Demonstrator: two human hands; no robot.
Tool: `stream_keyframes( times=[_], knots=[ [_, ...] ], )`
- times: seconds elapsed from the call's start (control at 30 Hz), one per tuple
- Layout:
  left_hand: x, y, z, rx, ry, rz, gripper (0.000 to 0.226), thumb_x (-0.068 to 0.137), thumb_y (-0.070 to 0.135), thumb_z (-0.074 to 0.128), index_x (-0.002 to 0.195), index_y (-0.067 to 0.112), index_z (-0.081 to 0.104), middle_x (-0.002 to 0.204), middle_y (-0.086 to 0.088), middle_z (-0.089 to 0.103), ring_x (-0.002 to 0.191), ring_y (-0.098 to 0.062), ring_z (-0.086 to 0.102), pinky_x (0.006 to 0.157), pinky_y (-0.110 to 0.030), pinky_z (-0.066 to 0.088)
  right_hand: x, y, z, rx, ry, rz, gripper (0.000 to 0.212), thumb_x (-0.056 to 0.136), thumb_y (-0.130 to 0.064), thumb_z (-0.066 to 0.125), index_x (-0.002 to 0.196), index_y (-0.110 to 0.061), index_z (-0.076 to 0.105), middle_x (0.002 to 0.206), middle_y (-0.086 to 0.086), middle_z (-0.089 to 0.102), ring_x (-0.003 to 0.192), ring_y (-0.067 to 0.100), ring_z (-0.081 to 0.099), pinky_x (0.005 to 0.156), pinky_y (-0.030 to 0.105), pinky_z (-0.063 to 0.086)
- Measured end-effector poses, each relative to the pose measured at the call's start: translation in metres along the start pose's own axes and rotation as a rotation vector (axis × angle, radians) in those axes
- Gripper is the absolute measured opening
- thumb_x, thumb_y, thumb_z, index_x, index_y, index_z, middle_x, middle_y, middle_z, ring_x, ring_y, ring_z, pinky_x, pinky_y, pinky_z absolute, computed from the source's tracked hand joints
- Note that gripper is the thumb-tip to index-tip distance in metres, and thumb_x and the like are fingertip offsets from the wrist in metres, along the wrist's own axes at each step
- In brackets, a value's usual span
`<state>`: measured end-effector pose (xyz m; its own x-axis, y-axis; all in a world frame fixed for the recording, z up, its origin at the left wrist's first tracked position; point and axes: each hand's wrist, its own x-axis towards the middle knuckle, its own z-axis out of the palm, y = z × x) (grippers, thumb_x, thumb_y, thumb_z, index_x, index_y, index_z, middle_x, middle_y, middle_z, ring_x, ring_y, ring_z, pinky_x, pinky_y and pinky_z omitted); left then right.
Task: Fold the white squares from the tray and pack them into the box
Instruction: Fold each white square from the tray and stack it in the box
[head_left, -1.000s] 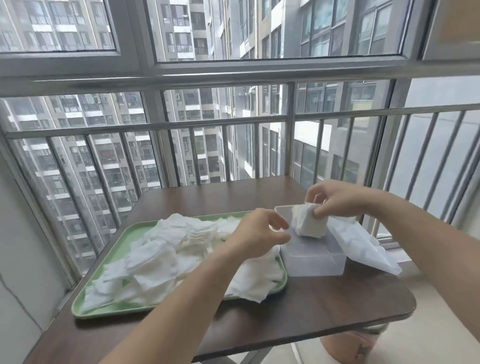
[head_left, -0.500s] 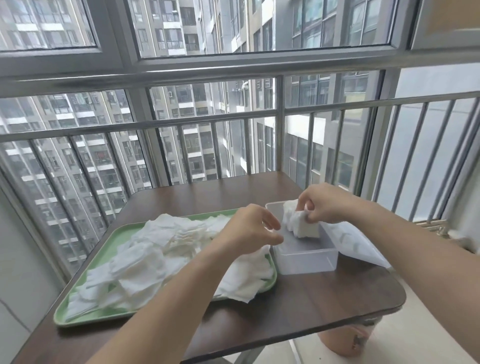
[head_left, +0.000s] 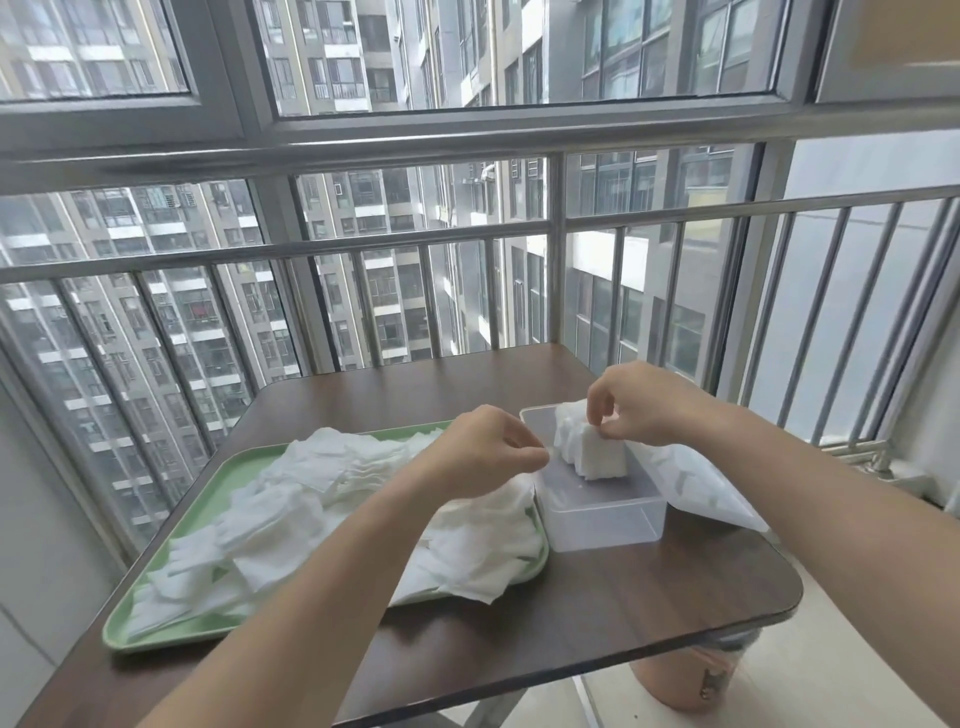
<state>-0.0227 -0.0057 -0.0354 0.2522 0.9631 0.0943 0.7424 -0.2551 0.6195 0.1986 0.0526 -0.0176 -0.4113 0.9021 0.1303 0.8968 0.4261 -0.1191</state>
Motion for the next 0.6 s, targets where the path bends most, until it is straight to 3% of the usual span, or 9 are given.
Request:
stream_keyframes(
  times=[0.1,0.23,0.37,0.47,0.6],
  knots=[
    [0.000,-0.007,-0.013,-0.030,0.096,0.004,0.013,0.091,0.025,0.066,0.092,0.029,0.078,0.088,0.014,0.072,0.084,-0.003,0.066,0.071,-0.018,0.049,0.000,-0.006,-0.010,0.068,0.029,-0.014,0.010,0.086,-0.023,0.069,0.091,-0.030,0.072,0.095,-0.015,0.062,0.090,0.005,0.060,0.080,0.031,0.055],
    [-0.001,-0.019,-0.028,-0.030,0.183,-0.033,0.016,0.090,0.018,0.066,0.087,0.031,0.076,0.086,0.011,0.072,0.086,-0.011,0.068,0.077,-0.025,0.054,0.002,-0.024,-0.020,0.183,0.068,-0.070,0.009,0.087,-0.019,0.069,0.093,-0.024,0.074,0.092,-0.011,0.067,0.084,0.003,0.061,0.071,0.021,0.051],
    [-0.007,-0.035,-0.032,0.019,0.183,-0.080,0.013,0.087,0.021,0.071,0.096,0.029,0.073,0.097,0.010,0.069,0.085,-0.017,0.071,0.065,-0.022,0.057,0.011,-0.044,-0.020,0.240,0.100,-0.119,0.012,0.090,-0.020,0.068,0.101,-0.022,0.072,0.094,-0.010,0.068,0.085,0.004,0.063,0.075,0.020,0.051],
    [-0.010,-0.045,-0.030,0.067,0.148,-0.126,0.023,0.082,0.029,0.077,0.104,0.031,0.069,0.105,0.007,0.064,0.083,-0.012,0.069,0.059,-0.017,0.052,0.017,-0.059,-0.017,0.273,0.107,-0.140,0.016,0.092,-0.018,0.065,0.107,-0.021,0.068,0.093,-0.009,0.066,0.083,0.004,0.062,0.072,0.017,0.049],
    [-0.012,-0.048,-0.025,0.058,0.106,-0.178,0.048,0.071,0.041,0.087,0.111,0.028,0.064,0.100,0.007,0.063,0.081,-0.006,0.061,0.062,-0.020,0.044,0.021,-0.075,-0.014,0.341,0.112,-0.157,0.020,0.092,-0.021,0.066,0.111,-0.022,0.066,0.091,-0.011,0.066,0.082,0.003,0.063,0.074,0.020,0.051]
  ],
)
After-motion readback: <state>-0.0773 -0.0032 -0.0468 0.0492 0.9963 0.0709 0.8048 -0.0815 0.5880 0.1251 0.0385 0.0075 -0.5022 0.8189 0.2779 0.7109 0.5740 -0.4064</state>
